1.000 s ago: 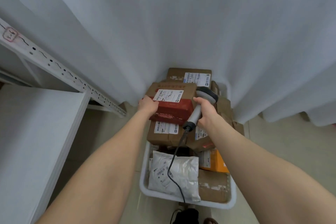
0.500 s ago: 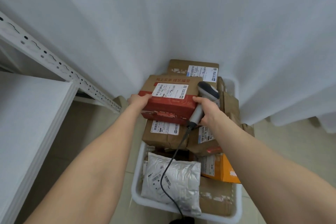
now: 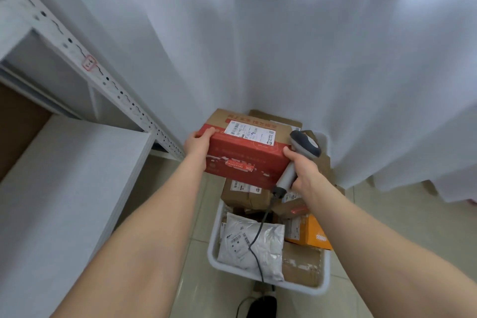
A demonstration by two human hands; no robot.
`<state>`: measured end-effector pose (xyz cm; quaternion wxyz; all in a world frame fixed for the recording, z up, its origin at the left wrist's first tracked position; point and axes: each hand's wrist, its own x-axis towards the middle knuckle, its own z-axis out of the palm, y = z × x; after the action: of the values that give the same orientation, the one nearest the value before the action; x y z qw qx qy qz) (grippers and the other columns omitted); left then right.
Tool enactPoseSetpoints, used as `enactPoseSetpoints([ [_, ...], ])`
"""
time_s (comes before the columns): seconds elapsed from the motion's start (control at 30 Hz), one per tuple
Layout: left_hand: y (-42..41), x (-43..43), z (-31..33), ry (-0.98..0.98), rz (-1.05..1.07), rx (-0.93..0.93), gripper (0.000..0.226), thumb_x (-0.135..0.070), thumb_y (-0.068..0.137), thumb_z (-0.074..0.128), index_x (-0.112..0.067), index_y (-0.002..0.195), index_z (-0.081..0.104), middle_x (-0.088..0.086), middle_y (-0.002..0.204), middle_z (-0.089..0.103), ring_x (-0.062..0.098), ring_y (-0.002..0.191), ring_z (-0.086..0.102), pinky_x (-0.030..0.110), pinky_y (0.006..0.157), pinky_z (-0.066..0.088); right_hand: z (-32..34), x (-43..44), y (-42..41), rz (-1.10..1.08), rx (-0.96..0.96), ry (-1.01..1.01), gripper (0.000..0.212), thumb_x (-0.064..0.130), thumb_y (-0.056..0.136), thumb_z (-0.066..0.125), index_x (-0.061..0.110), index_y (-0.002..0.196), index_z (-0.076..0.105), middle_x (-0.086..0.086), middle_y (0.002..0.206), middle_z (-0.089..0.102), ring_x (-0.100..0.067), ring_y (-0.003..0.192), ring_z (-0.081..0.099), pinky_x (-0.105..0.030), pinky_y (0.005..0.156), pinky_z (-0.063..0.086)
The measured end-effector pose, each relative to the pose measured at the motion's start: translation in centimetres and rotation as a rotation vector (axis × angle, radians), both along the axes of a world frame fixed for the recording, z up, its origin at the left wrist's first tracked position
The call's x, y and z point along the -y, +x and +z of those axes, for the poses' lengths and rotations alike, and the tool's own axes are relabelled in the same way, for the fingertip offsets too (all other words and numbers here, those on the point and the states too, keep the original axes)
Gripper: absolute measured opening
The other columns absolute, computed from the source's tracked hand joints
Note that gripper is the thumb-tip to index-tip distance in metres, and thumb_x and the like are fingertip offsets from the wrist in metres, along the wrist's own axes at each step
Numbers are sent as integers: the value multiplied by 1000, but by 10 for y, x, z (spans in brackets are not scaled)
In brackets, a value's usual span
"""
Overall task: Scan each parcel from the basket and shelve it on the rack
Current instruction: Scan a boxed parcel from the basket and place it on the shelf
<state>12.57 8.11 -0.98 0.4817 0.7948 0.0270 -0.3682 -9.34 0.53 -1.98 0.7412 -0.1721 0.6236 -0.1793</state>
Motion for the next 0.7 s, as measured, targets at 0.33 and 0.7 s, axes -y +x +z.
enactPoseSetpoints([
  [0.33, -55, -58, 134, -257, -1, 12, 59, -50, 72, 76, -22, 117, 52, 6, 96, 71, 23, 86, 70, 36, 68, 54, 115, -52, -53, -16, 63, -83, 36, 17, 83, 74, 15, 114, 56, -9, 99, 72, -27, 91, 69, -49, 88, 54],
  [0.7, -104, -132, 294, -446, 94, 285, 33, -45, 71, 73, -32, 97, 58, 8, 111, 64, 28, 106, 61, 48, 94, 50, 241, -125, -93, 19, 286, -169, 33, 19, 81, 75, 17, 111, 60, -11, 102, 73, -32, 94, 70, -49, 79, 57],
])
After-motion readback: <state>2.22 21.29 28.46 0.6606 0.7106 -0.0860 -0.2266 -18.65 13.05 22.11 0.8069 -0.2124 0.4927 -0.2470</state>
